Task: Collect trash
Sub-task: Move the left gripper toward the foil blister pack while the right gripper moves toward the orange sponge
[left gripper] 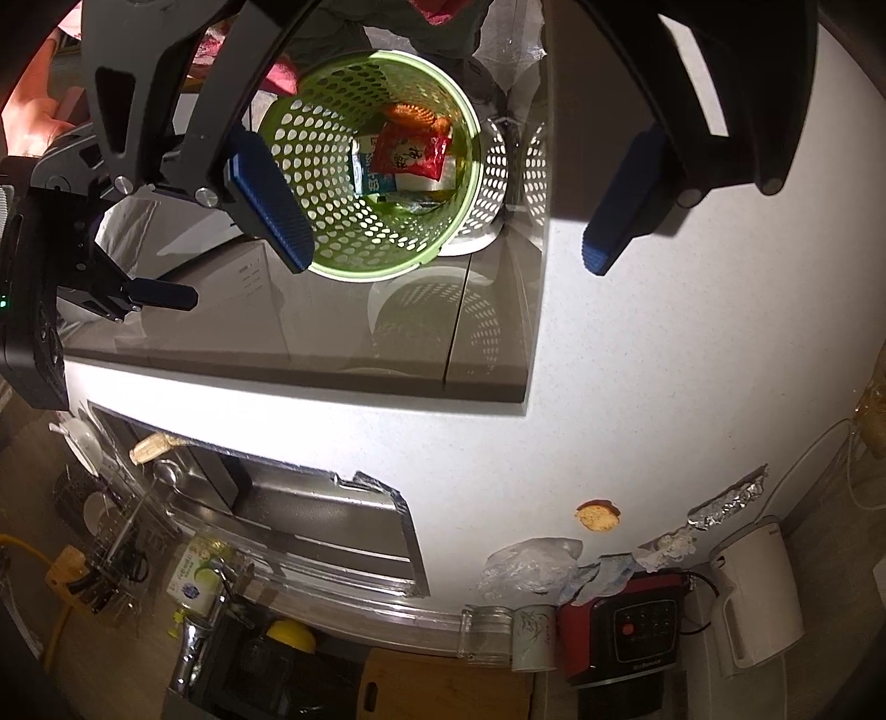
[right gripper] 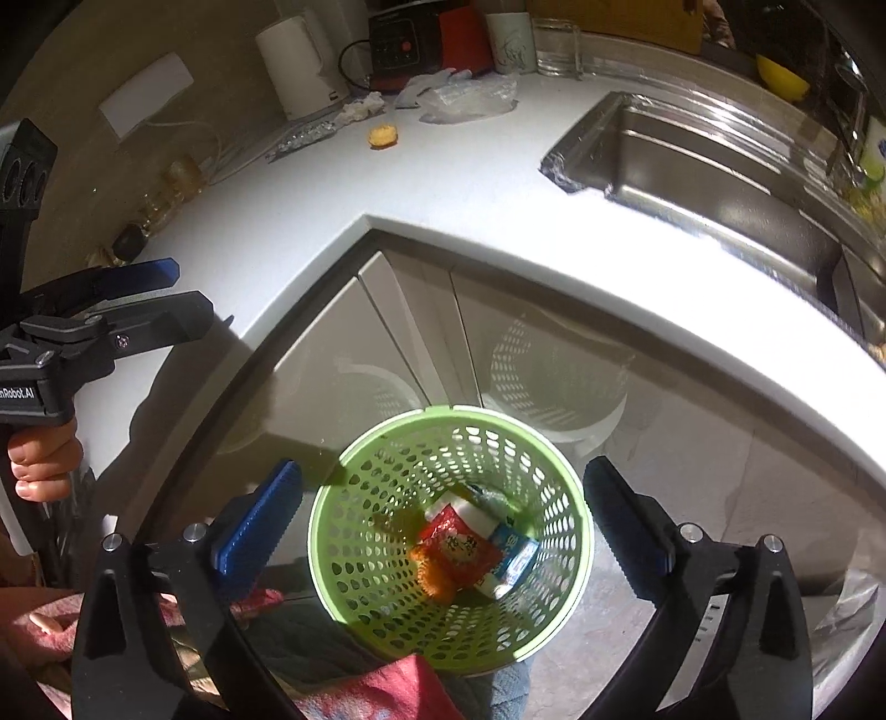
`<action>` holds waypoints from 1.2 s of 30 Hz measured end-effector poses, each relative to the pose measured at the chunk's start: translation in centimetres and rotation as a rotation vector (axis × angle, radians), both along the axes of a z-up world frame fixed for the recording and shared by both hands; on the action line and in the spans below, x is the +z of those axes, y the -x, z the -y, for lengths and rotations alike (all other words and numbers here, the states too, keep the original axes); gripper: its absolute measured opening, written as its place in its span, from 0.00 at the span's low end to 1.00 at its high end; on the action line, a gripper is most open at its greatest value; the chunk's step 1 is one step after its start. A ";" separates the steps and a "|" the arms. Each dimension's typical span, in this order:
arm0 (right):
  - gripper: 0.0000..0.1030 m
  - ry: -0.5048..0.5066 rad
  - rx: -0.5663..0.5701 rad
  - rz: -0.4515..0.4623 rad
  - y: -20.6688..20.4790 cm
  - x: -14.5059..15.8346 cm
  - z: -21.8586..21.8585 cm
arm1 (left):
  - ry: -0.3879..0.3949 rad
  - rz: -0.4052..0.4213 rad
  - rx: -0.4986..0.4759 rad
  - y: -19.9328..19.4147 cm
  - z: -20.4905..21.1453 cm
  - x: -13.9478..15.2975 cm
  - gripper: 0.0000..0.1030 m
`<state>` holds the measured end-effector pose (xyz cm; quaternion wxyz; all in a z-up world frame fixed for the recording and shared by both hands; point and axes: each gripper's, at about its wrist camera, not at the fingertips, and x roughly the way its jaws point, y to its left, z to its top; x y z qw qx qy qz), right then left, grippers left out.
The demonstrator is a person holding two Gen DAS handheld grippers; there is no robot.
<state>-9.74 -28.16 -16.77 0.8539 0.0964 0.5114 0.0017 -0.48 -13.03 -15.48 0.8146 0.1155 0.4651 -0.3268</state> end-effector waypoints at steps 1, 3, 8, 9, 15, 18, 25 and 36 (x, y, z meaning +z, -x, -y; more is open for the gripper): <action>0.98 0.006 0.010 0.002 -0.4 0.3 0.1 | 0.005 0.006 0.018 -0.3 0.1 0.3 0.92; 0.98 0.018 0.040 0.006 -1.8 1.0 0.2 | 0.004 0.023 0.053 -0.9 0.2 0.8 0.92; 0.98 0.027 0.139 0.023 -5.9 2.4 1.1 | 0.025 0.040 0.168 -3.1 0.0 1.9 0.92; 0.98 0.029 0.165 0.027 -7.1 2.6 1.4 | 0.028 0.043 0.193 -3.5 -0.1 2.1 0.92; 0.98 0.034 0.313 0.061 -12.7 3.5 2.1 | 0.030 0.079 0.417 -6.6 -1.1 3.2 0.92; 0.98 0.026 0.385 0.073 -15.8 3.8 2.3 | 0.023 0.092 0.510 -7.7 -1.8 3.7 0.92; 0.98 -0.002 0.451 0.090 -21.9 3.5 1.0 | -0.023 0.141 0.637 -10.6 -4.0 4.4 0.92; 0.98 -0.044 0.304 0.078 -30.2 1.1 -1.4 | -0.071 0.199 0.332 -23.4 -7.6 2.9 0.92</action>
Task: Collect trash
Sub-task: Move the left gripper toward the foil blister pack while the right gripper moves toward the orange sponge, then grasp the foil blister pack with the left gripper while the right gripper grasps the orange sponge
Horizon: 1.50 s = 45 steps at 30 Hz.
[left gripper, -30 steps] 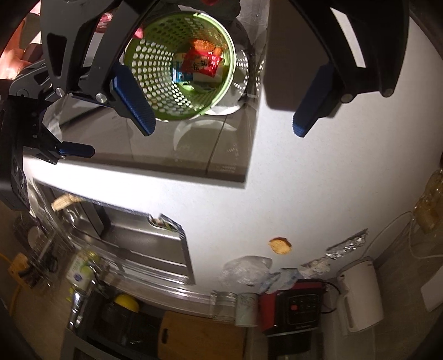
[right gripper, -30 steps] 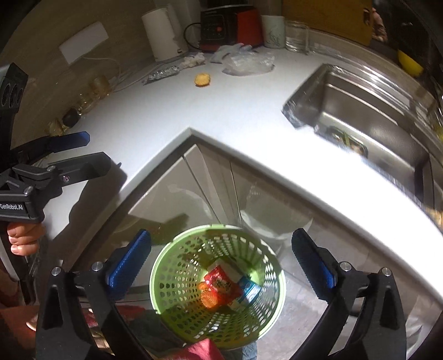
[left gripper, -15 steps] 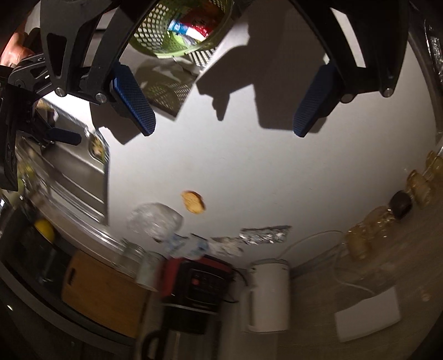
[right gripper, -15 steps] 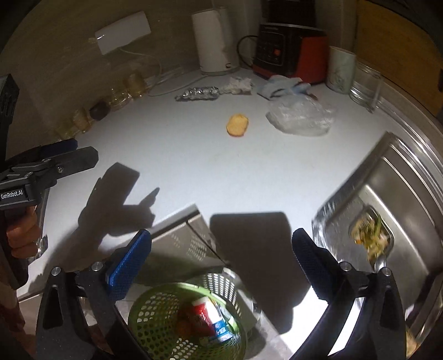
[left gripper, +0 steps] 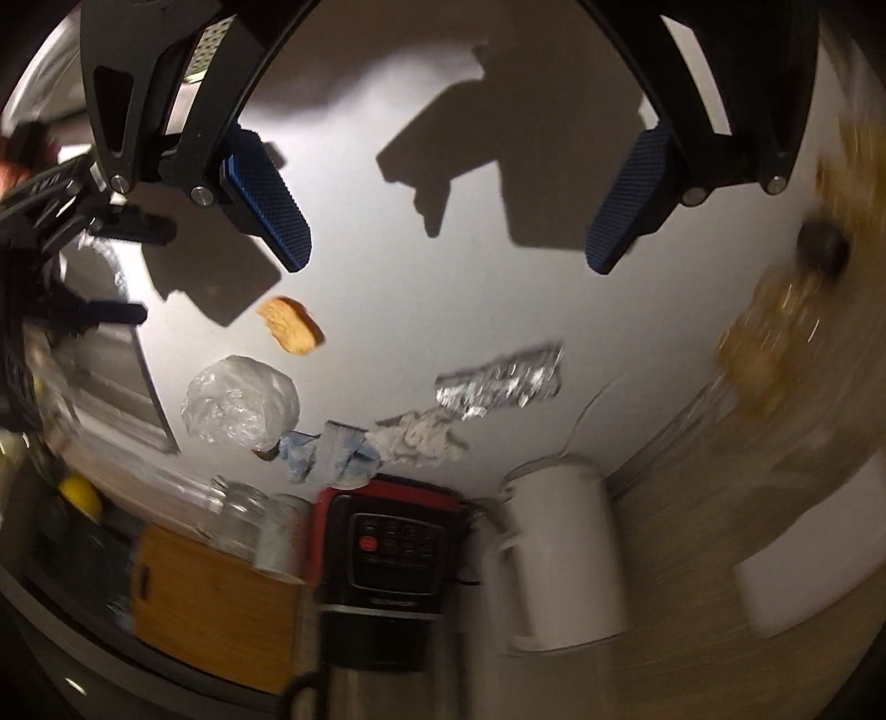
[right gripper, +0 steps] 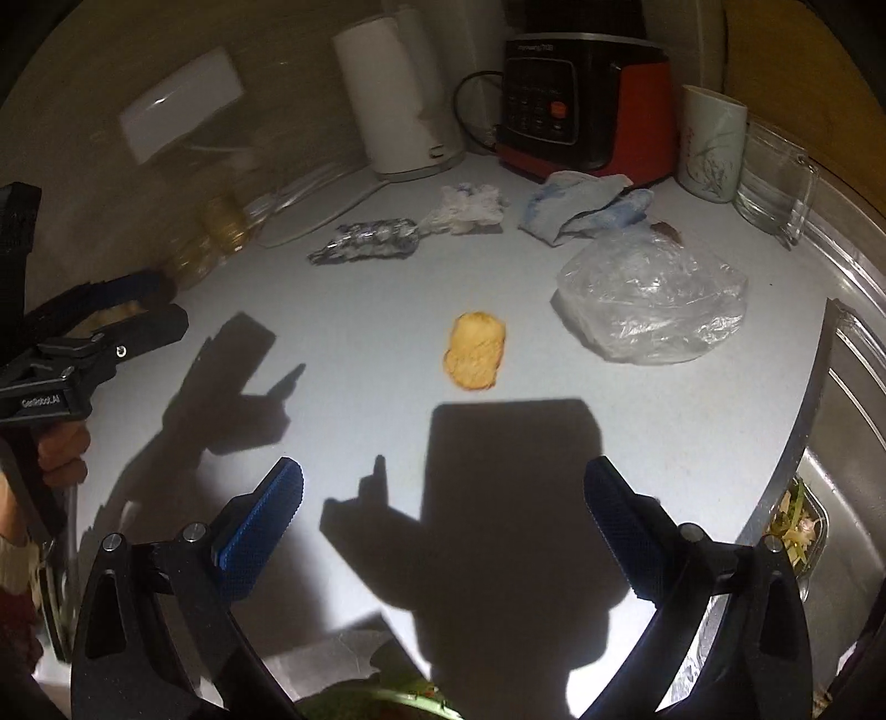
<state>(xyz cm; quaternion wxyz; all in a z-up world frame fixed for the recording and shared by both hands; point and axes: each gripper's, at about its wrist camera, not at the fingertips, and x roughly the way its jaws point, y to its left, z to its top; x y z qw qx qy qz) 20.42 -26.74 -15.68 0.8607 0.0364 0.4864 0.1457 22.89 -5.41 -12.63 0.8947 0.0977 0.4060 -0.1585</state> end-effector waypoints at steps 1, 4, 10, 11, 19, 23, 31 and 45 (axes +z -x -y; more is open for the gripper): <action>0.98 -0.002 -0.024 -0.006 -0.5 -0.3 -0.2 | -0.019 0.002 -0.048 -1.7 -0.2 -0.5 0.92; 0.98 -0.016 -0.097 -0.027 -2.5 -1.2 -0.7 | -0.078 0.020 -0.188 -6.1 -0.3 -1.8 0.92; 0.98 0.034 -0.173 -0.077 -5.4 -2.9 -2.0 | -0.176 0.014 -0.453 -13.5 0.1 -4.6 0.92; 0.98 0.049 -0.178 -0.082 -5.7 -3.1 -2.2 | -0.178 0.005 -0.489 -14.2 0.2 -5.0 0.92; 0.98 0.100 -0.180 -0.117 -7.1 -4.2 -3.0 | -0.195 -0.010 -0.688 -17.6 0.9 -8.3 0.92; 0.98 0.108 -0.174 -0.124 -7.2 -4.5 -3.2 | -0.213 -0.037 -0.745 -18.2 1.5 -9.7 0.89; 0.98 0.090 -0.187 -0.121 -7.3 -4.3 -3.0 | -0.143 -0.100 -0.770 -18.6 1.6 -10.1 0.54; 0.89 0.086 -0.224 -0.093 -9.0 -4.9 -3.0 | -0.034 -0.085 -0.591 -14.4 -1.6 -8.7 0.43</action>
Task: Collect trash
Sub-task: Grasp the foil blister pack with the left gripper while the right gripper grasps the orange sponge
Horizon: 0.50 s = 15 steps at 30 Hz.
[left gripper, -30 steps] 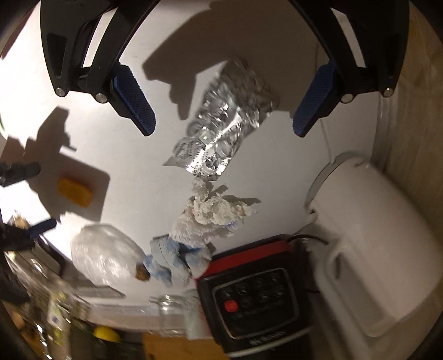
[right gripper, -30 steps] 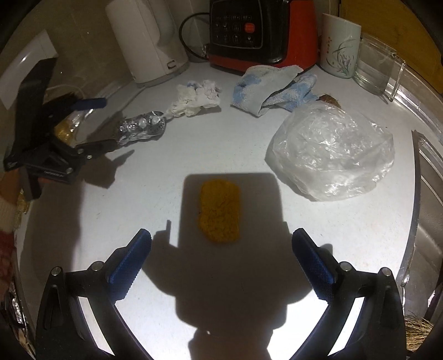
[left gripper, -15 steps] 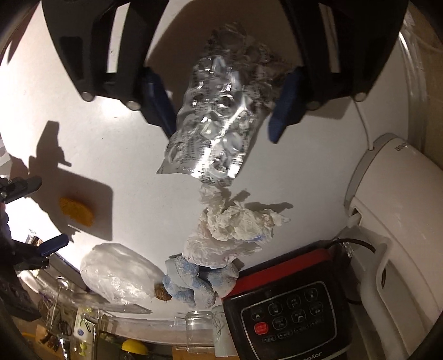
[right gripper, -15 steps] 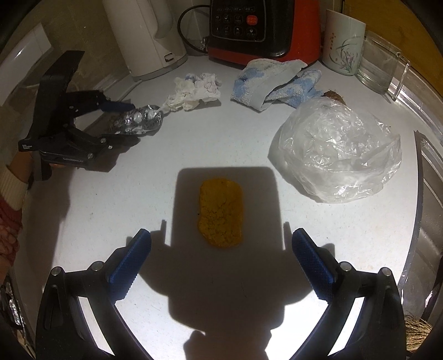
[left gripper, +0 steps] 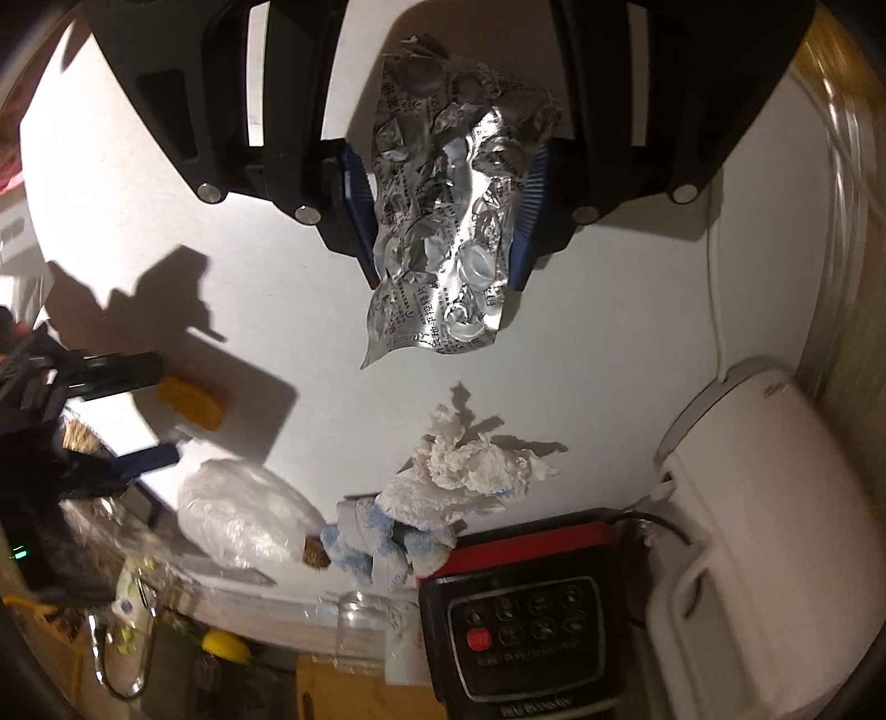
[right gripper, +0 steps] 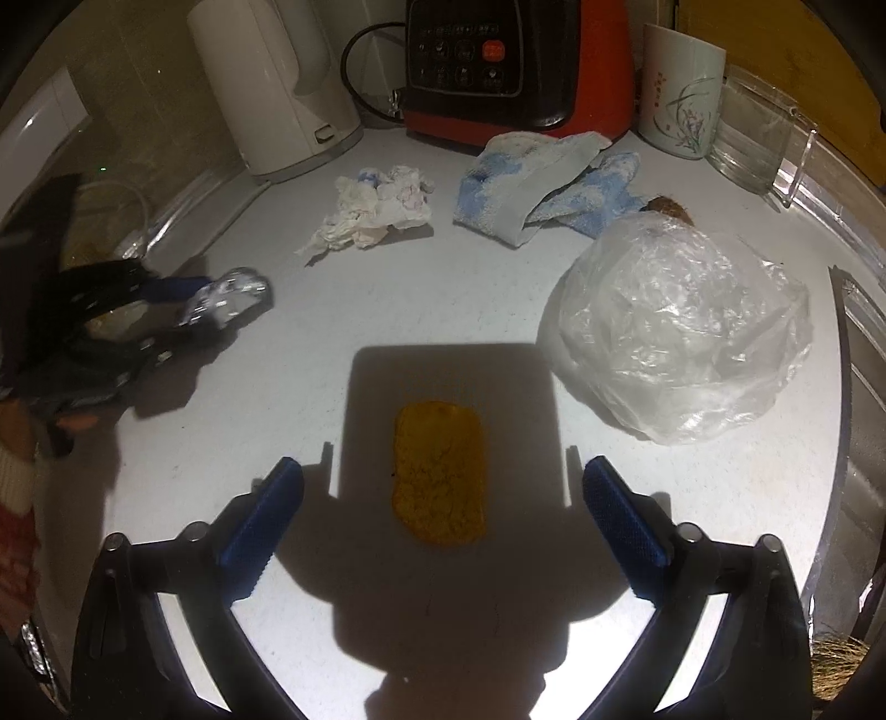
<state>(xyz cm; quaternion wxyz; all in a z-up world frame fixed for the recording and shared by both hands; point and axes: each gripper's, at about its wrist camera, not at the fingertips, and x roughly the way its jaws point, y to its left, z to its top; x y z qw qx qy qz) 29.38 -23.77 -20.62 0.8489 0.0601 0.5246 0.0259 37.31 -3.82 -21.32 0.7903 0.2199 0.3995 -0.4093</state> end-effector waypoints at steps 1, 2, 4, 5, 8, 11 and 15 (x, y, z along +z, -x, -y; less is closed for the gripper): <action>0.87 0.001 0.000 -0.006 -0.2 -0.2 -0.1 | 0.010 0.006 0.011 0.5 -0.2 0.2 0.43; 0.80 0.010 -0.004 -0.014 -0.3 -0.5 -0.2 | 0.021 0.019 0.028 1.2 -0.5 0.6 0.43; 0.70 0.044 -0.002 -0.012 -0.4 -0.7 -0.5 | 0.045 0.035 0.063 2.5 -1.0 1.4 0.43; 0.63 0.069 0.004 -0.011 -0.4 -0.7 -0.8 | 0.056 0.041 0.080 3.1 -1.3 1.7 0.43; 0.30 0.105 0.021 -0.002 -0.4 -0.4 -1.2 | 0.082 0.059 0.127 4.8 -1.9 2.9 0.43; 0.21 0.096 0.026 0.010 0.0 0.0 -1.1 | 0.095 0.068 0.167 6.4 -2.0 3.9 0.43; 0.18 0.055 0.042 0.030 1.6 1.1 -1.0 | 0.116 0.057 0.197 8.9 -1.6 5.2 0.43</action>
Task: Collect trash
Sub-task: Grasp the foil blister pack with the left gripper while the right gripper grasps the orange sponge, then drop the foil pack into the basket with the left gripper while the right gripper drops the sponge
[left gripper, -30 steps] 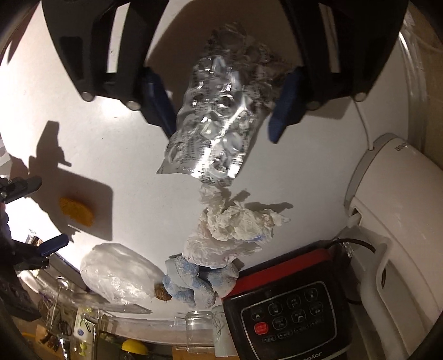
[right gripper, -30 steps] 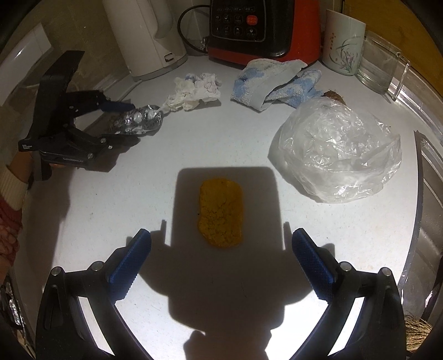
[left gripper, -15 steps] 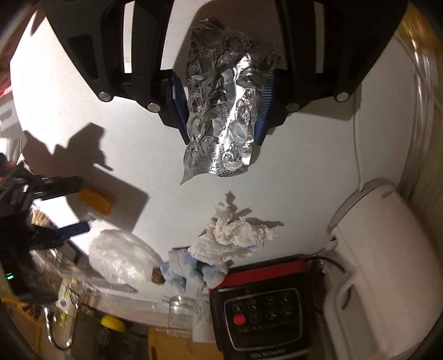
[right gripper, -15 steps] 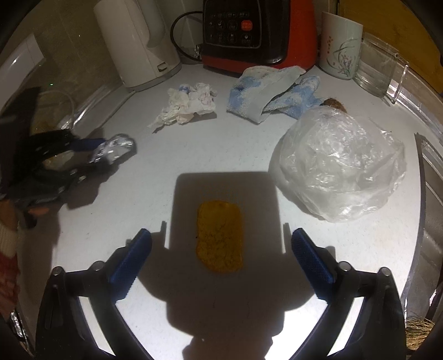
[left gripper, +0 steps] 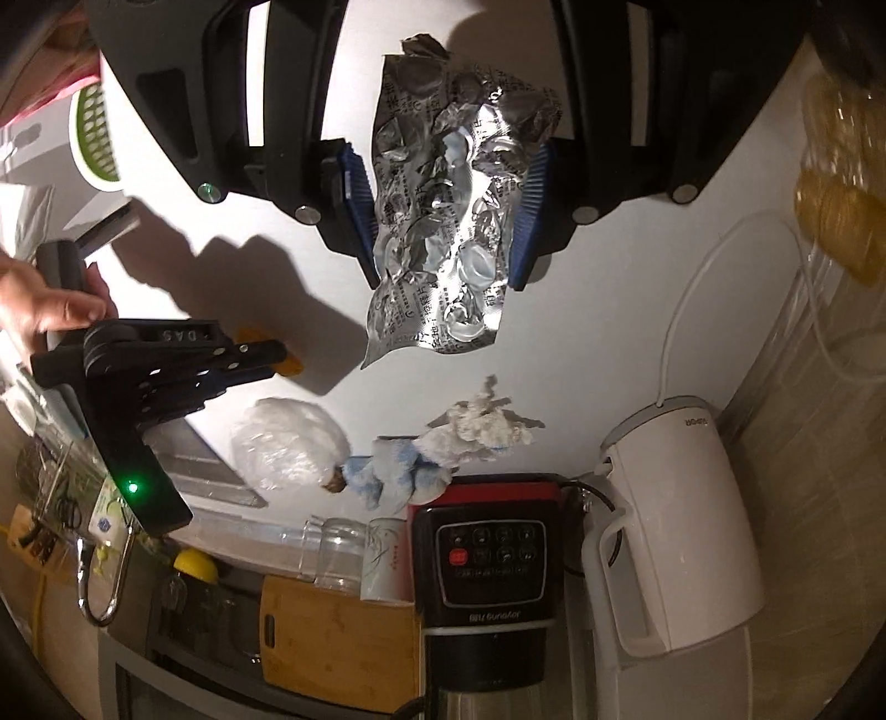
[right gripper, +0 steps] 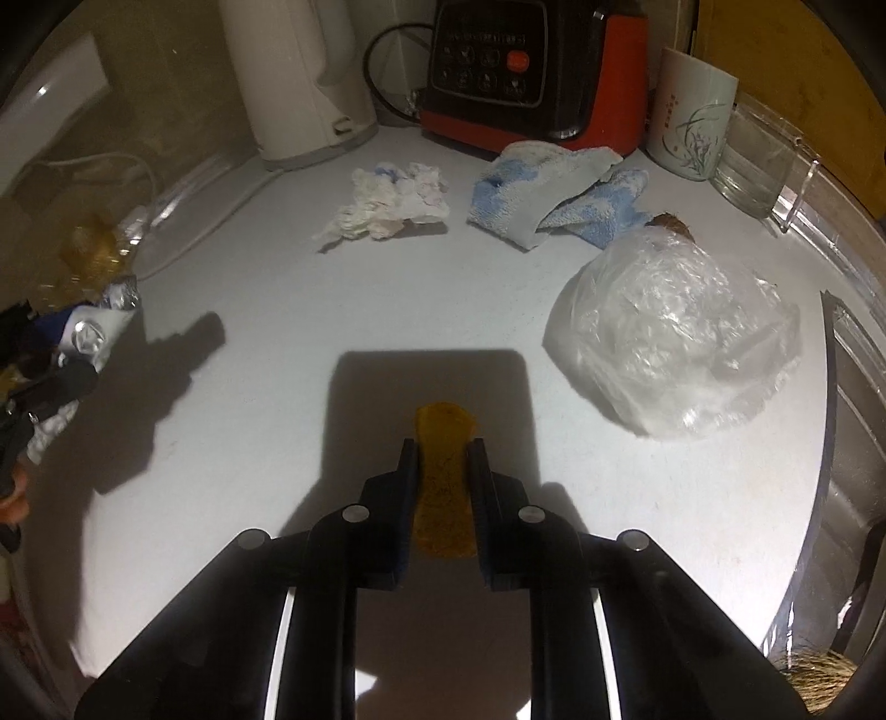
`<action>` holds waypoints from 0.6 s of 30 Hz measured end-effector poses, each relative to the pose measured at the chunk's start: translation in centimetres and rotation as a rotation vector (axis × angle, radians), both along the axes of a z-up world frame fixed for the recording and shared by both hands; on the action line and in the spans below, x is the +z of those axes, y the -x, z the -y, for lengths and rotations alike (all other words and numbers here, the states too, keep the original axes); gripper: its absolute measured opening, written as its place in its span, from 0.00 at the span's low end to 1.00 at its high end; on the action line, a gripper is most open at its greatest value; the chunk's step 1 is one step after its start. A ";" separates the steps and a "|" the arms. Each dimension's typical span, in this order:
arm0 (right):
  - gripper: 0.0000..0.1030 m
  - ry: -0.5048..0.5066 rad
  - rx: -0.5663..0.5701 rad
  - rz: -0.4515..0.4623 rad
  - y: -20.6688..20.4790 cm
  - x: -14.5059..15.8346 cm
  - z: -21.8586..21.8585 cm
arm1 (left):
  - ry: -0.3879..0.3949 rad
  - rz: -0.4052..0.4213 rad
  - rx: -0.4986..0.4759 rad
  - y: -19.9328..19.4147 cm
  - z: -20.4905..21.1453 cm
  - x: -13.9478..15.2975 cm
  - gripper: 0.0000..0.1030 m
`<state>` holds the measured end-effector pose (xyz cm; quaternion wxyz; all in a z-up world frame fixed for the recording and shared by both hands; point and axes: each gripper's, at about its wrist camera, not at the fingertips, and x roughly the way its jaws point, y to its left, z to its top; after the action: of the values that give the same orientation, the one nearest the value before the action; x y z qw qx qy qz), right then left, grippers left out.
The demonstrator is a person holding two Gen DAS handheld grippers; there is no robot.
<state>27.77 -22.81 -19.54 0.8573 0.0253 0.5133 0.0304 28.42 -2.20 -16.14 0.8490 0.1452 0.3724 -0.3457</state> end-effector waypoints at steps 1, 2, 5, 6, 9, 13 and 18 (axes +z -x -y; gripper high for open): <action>0.18 -0.005 0.006 0.013 0.9 0.6 0.0 | 0.003 0.005 0.005 1.1 0.4 0.5 0.43; 0.18 -0.011 0.010 0.025 1.9 1.2 0.1 | 0.008 0.008 0.012 2.0 0.6 0.8 0.43; 0.18 -0.031 0.029 0.054 5.8 2.9 0.6 | 0.029 -0.008 0.024 5.6 1.6 2.0 0.43; 0.18 -0.034 0.036 0.061 7.1 3.4 0.9 | 0.031 -0.015 0.021 6.6 2.1 2.2 0.43; 0.18 -0.054 0.049 0.080 13.0 5.0 2.0 | 0.031 -0.026 0.018 11.1 3.9 2.9 0.43; 0.18 -0.090 0.072 0.083 20.5 6.1 3.2 | -0.001 -0.047 0.013 18.1 7.0 2.8 0.43; 0.18 -0.090 0.096 0.071 28.8 6.2 5.1 | -0.015 -0.086 0.015 25.8 10.3 2.0 0.43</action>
<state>-1.07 -27.89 -13.30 0.8705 0.0383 0.4814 0.0954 2.64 -12.49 -14.18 0.8336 0.1337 0.4123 -0.3425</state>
